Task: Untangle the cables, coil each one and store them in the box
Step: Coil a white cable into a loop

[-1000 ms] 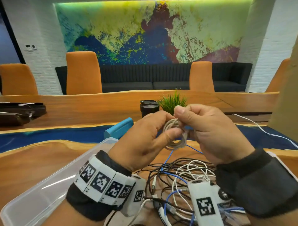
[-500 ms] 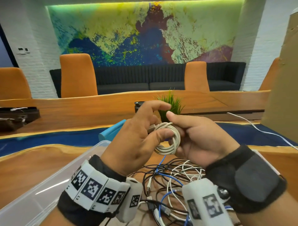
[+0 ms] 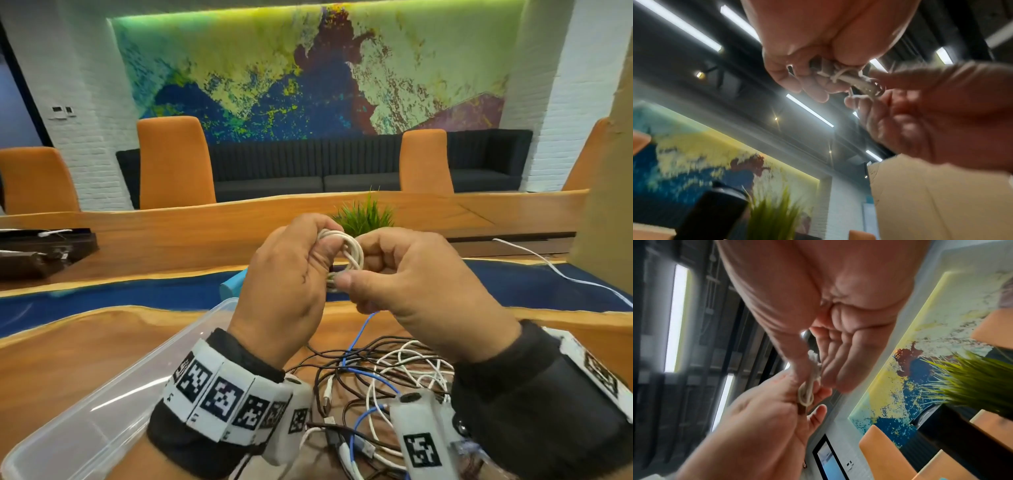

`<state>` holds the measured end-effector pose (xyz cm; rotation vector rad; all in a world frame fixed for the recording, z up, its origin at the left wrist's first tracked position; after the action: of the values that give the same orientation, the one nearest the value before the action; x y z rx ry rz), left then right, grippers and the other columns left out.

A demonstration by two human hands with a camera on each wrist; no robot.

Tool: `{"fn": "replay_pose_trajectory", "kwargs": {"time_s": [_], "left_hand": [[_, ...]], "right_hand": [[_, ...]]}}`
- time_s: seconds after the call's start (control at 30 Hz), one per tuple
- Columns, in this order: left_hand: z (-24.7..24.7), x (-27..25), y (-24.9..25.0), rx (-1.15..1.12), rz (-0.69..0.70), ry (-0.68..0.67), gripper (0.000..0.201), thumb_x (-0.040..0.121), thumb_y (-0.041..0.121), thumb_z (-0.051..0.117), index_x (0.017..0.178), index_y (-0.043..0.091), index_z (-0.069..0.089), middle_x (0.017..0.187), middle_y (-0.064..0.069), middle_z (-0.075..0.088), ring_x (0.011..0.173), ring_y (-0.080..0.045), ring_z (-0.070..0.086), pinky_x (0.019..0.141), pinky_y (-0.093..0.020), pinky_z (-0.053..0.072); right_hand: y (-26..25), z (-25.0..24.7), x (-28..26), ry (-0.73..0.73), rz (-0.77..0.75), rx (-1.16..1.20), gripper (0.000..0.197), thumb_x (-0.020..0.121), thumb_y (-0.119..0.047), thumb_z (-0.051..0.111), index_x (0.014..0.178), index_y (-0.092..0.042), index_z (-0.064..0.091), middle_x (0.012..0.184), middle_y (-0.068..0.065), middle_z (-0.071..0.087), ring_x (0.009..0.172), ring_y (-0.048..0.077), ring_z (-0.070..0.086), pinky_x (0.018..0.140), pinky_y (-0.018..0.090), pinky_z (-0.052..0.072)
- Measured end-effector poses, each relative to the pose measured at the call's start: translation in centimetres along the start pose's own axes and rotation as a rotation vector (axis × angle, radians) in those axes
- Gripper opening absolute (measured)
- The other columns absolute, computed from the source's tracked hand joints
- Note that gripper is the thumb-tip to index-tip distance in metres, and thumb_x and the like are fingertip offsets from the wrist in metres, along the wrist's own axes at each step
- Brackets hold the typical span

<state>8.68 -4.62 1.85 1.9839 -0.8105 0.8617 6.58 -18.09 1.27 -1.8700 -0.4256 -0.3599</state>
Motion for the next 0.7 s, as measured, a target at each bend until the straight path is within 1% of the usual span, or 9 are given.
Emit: {"fn": "replay_pose_trajectory", "kwargs": {"time_s": [0.07,0.13,0.23,0.3,0.37,0.4,0.53,0.63,0.7], "left_hand": [[-0.2,0.1,0.0,0.01,-0.008,0.009,0.025,0.103,0.034,0.042,0.101,0.02,0.063,0.089,0.008,0.061,0.085,-0.017,0.057,0.072,-0.044,0.049],[0.0,0.2,-0.6,-0.008,-0.052,-0.024,0.027,0.102,0.034,0.043,0.1,0.019,0.064,0.091,0.004,0.062,0.087,-0.018,0.058,0.073,-0.044,0.049],[0.9,-0.1,-1.1,-0.263,-0.202,-0.106,0.026,0.101,0.034,0.047,0.101,0.018,0.067,0.09,-0.005,0.067,0.083,-0.023,0.06,0.074,-0.047,0.051],[1.5,-0.3,-1.1,-0.438,-0.307,-0.141,0.025,0.104,0.028,0.048,0.103,0.013,0.068,0.088,-0.006,0.069,0.078,-0.02,0.061,0.069,-0.035,0.052],[2.2,-0.6,-0.8,-0.592,-0.414,-0.169,0.025,0.103,0.022,0.046,0.102,0.01,0.068,0.081,0.001,0.067,0.067,-0.001,0.058,0.061,-0.015,0.046],[2.5,-0.8,-0.9,-0.645,-0.458,-0.179,0.024,0.102,0.022,0.046,0.101,0.012,0.068,0.08,0.003,0.065,0.066,0.002,0.056,0.061,-0.014,0.043],[3.6,-1.2,-1.4,-0.783,-0.577,-0.18,0.022,0.098,0.03,0.048,0.096,0.022,0.068,0.081,0.006,0.064,0.071,-0.004,0.053,0.07,-0.03,0.035],[4.1,-1.5,-1.5,-0.865,-0.647,-0.2,0.021,0.097,0.032,0.049,0.097,0.023,0.068,0.082,0.007,0.066,0.076,-0.004,0.054,0.073,-0.032,0.035],[4.3,-1.5,-1.4,-0.897,-0.652,-0.234,0.021,0.091,0.036,0.052,0.096,0.023,0.068,0.084,0.007,0.066,0.08,-0.005,0.054,0.075,-0.033,0.035]], "right_hand": [[0.0,-0.4,0.0,0.088,-0.076,-0.079,0.014,0.079,-0.02,0.079,0.092,-0.019,0.073,0.076,0.008,0.071,0.068,0.026,0.068,0.064,0.047,0.059],[0.0,-0.7,0.0,0.141,-0.126,-0.101,0.012,0.082,-0.017,0.076,0.093,-0.021,0.074,0.076,0.004,0.071,0.069,0.02,0.067,0.065,0.045,0.059],[0.1,-1.0,0.1,0.148,-0.141,-0.108,0.011,0.084,-0.015,0.073,0.091,-0.023,0.072,0.078,0.004,0.069,0.073,0.022,0.066,0.065,0.046,0.057],[0.1,-1.3,0.2,0.143,-0.144,-0.135,0.012,0.085,-0.014,0.073,0.09,-0.024,0.07,0.079,0.002,0.068,0.075,0.023,0.065,0.066,0.048,0.057],[0.0,-1.7,0.2,0.155,-0.177,-0.197,0.015,0.085,-0.012,0.073,0.09,-0.026,0.069,0.08,-0.004,0.068,0.076,0.019,0.065,0.067,0.046,0.057],[-0.1,-1.9,0.2,0.167,-0.203,-0.238,0.016,0.084,-0.012,0.073,0.09,-0.027,0.069,0.082,-0.006,0.067,0.077,0.016,0.064,0.069,0.043,0.057],[-0.5,-2.2,0.1,0.208,-0.275,-0.364,0.018,0.083,-0.012,0.073,0.092,-0.027,0.069,0.087,-0.01,0.065,0.082,0.008,0.061,0.071,0.026,0.051],[-0.7,-2.2,0.1,0.247,-0.312,-0.427,0.019,0.083,-0.008,0.071,0.093,-0.024,0.07,0.088,-0.01,0.064,0.083,0.007,0.059,0.071,0.019,0.047],[-0.9,-2.3,0.0,0.293,-0.359,-0.472,0.02,0.081,-0.004,0.068,0.092,-0.021,0.07,0.087,-0.007,0.063,0.083,0.008,0.057,0.071,0.02,0.046]]}}
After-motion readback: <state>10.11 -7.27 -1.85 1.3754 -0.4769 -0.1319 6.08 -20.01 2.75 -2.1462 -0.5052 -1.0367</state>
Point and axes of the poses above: each hand's wrist, its own x-axis towards the middle knuckle, its own z-axis out of the palm, y = z × x, the point moved 7 cm from there along x, towards the middle knuckle
